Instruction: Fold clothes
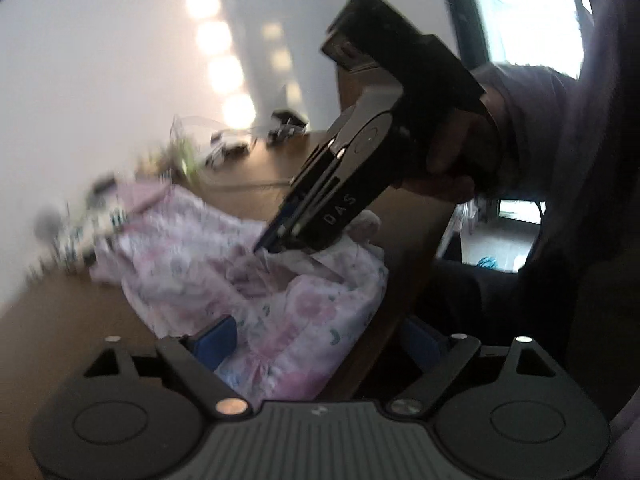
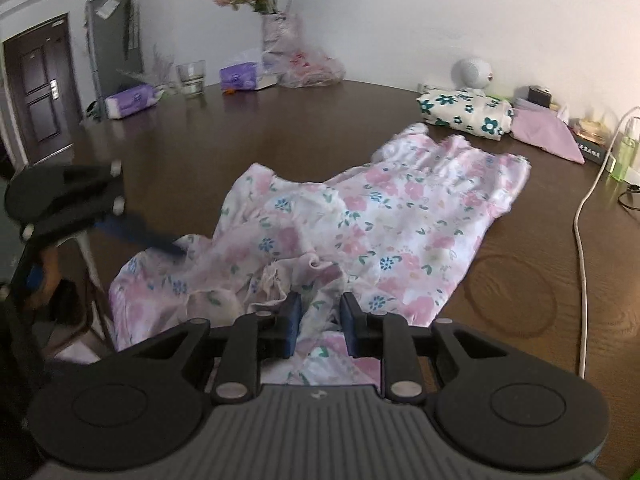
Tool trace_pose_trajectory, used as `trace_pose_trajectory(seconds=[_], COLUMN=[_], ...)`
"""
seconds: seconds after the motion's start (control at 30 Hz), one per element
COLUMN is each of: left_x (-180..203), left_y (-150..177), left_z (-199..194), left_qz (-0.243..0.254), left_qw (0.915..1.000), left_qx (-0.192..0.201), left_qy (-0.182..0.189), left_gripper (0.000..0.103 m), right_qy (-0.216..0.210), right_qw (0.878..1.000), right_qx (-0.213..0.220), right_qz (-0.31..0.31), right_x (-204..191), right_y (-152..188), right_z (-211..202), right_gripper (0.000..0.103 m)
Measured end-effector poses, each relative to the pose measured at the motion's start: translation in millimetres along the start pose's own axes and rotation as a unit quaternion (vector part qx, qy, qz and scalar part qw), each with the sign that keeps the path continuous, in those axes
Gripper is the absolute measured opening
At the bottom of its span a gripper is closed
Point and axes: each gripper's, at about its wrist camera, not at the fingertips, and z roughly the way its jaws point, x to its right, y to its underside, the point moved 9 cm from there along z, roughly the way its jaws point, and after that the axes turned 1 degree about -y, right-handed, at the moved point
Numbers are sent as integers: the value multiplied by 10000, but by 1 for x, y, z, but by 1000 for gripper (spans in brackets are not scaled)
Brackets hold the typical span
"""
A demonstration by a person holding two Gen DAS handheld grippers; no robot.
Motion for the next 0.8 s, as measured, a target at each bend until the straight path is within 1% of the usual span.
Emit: trace_pose_trajectory(seconds=[0.07,0.13,0.17,0.2,0.23,0.27,0.3,0.33,0.37,0.43,0.5,0.57,0.6,0.63,0.67,0.7,0.77,0.8], left_x=[4,7,8,9,9,9,9,9,8,4,1,0,0,0,0,0,1,2], left_y=[2,8,12,14,15,16,16,16,16,16,17,17,18,18,17,16,15,14], left_z=[-6,-7,-8,-7,-5,-3,-1,1,0,0,1,4,7,9,10,10,10,9], left_qz=[420,707,814,827,835,844,852,849,809,690,584,480,415,356,345,415,530,566], left_qw=[9984,9962,9952,9953,9954,9955,9955,9957,9962,9973,9982,9988,9988,9986,9983,9979,9970,9967], left_qx=[185,190,174,121,95,69,42,26,34,45,17,-73,-157,-239,-305,-338,-386,-403], left_qy=[-327,-476,-517,-479,-453,-427,-402,-372,-331,-246,-152,61,187,300,358,369,402,417], left_gripper=[89,89,89,89,89,87,87,87,87,86,83,78,75,68,67,66,61,61], right_qy=[-40,-89,-140,-230,-342,-454,-567,-678,-791,-958,-936,-956,-965,-992,-1043,-1050,-1004,-1057], right_qw=[10000,9999,9998,9995,9987,9974,9956,9932,9910,9883,9873,9842,9833,9824,9818,9811,9799,9801], right_qx=[7,16,73,208,357,506,654,802,862,749,590,468,393,325,266,253,323,326], right_qz=[19,84,105,47,-92,-231,-370,-509,-650,-917,-1140,-1416,-1495,-1547,-1565,-1607,-1694,-1649], right_x=[-2,0,1,1,-3,-6,-10,-13,-18,-31,-40,-48,-50,-52,-52,-53,-53,-53], right_y=[2,0,-2,-4,-4,-5,-5,-5,-1,11,21,30,34,38,41,43,45,46], right_z=[-4,-7,-12,-22,-34,-46,-59,-71,-79,-80,-69,-58,-53,-49,-46,-45,-45,-47], right_gripper=[23,23,24,26,37,55,63,76,81,82,81,79,77,70,67,66,59,56])
